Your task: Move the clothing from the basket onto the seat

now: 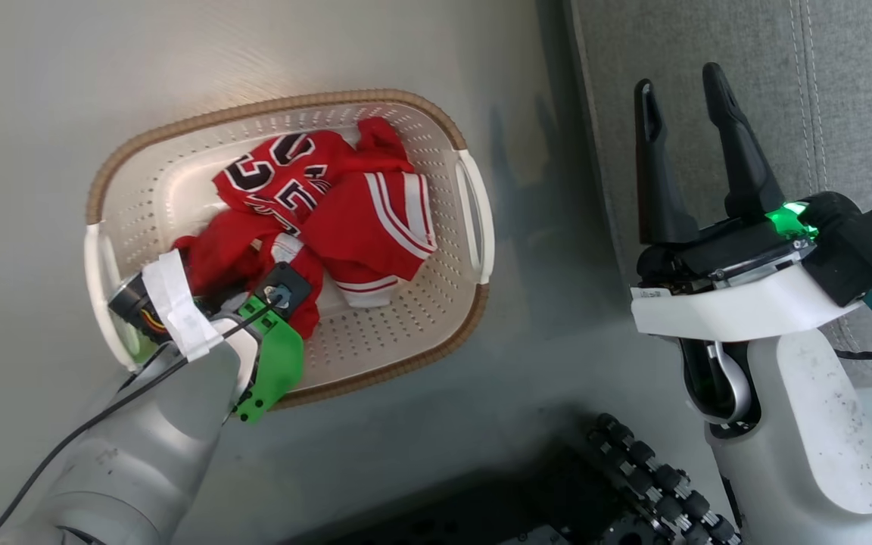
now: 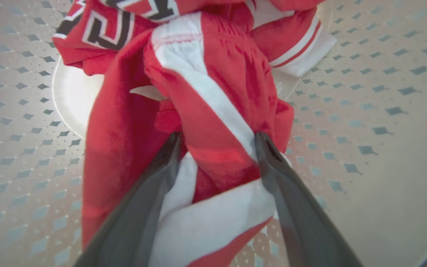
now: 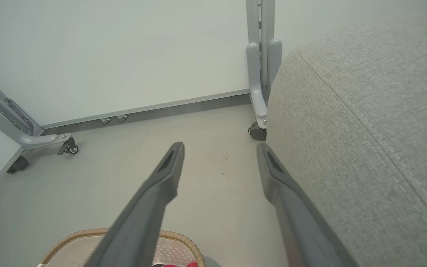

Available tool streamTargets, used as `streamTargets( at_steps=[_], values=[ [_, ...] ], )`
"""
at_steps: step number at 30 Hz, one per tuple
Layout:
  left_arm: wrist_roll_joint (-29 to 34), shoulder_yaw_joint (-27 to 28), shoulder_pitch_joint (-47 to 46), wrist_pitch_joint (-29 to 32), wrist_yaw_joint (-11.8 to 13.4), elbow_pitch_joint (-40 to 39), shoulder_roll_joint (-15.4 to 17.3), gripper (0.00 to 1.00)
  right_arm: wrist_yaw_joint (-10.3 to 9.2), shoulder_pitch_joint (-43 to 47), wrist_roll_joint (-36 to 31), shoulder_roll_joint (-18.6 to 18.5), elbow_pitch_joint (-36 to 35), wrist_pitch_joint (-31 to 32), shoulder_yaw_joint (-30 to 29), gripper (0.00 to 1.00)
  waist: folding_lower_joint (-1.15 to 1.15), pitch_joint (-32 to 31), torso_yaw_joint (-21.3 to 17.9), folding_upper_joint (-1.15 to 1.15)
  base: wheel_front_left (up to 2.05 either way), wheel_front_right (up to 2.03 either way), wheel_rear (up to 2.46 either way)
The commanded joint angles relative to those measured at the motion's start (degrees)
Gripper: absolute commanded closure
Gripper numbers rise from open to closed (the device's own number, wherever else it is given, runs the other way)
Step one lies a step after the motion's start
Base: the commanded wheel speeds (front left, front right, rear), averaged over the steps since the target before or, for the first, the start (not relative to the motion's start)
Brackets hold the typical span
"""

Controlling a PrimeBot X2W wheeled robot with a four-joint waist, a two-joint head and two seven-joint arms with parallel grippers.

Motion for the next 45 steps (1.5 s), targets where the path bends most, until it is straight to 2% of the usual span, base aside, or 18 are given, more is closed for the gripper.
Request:
streamTargets(
  at_steps=[1,13,14,15,16,17,22,28,37,45],
  values=[
    [-0.58,0.06,-1.24,0.73,0.28,0.43,1.12,0.00,0.00,-1.09,0.66,0.06,-0.09,-0.18,0.39,0.00,-0.01,2.74,-2.65,0.00,0.00,0.00,0.00],
    [-4.07,2.37,-4.04,4.83,0.59,0.74,3.63,0.00,0.00,-2.23,3.23,0.04,-0.19,-0.19,2.23,0.00,-0.01,5.89,-5.62,0.00,0.00,0.00,0.00],
    [-4.16,2.31,-4.08,5.45,0.55,0.75,3.64,0.04,0.00,-2.28,3.31,0.06,-0.15,-0.19,2.25,0.00,-0.01,6.00,-5.78,0.00,0.00,0.00,0.00],
    [-4.47,2.40,-4.06,5.99,0.45,0.77,3.70,0.72,0.00,-2.29,3.32,0.05,-0.11,-0.19,2.08,0.00,-0.01,6.07,-5.94,0.00,0.00,0.00,0.00],
    [-4.40,2.34,-4.19,6.13,0.50,0.77,3.82,0.90,0.00,-2.28,3.34,0.05,-0.08,-0.19,2.03,0.00,-0.01,6.12,-6.05,0.00,0.00,0.00,0.00],
    [-4.30,2.19,-4.34,6.29,0.68,0.78,4.01,1.00,0.00,-2.29,3.34,0.05,-0.05,-0.19,1.95,0.00,-0.01,6.15,-6.13,0.00,0.00,0.00,0.00],
    [-4.42,1.93,-4.43,4.92,1.51,0.77,3.79,1.00,0.00,-1.92,2.66,0.03,0.36,-0.19,1.01,0.00,-0.01,5.11,-5.45,0.00,0.00,0.00,0.00],
    [-6.03,2.94,-3.26,-1.79,2.52,-1.04,1.47,1.00,0.00,-0.71,0.75,0.01,1.02,-0.19,-0.44,0.00,-0.01,0.77,-1.85,0.00,0.00,0.00,0.00],
    [-10.86,6.40,2.23,-11.18,3.78,-2.90,-1.43,1.00,0.00,1.80,-3.99,-0.05,3.42,-0.18,-0.77,0.00,-0.01,-10.71,3.89,0.00,0.00,0.00,0.00],
    [-13.60,9.63,7.03,-13.54,4.61,-10.24,-1.72,1.00,0.00,5.93,-6.08,-0.07,6.58,-0.18,-1.40,0.00,-0.01,-20.46,7.77,0.00,0.00,0.00,0.00]
  ],
)
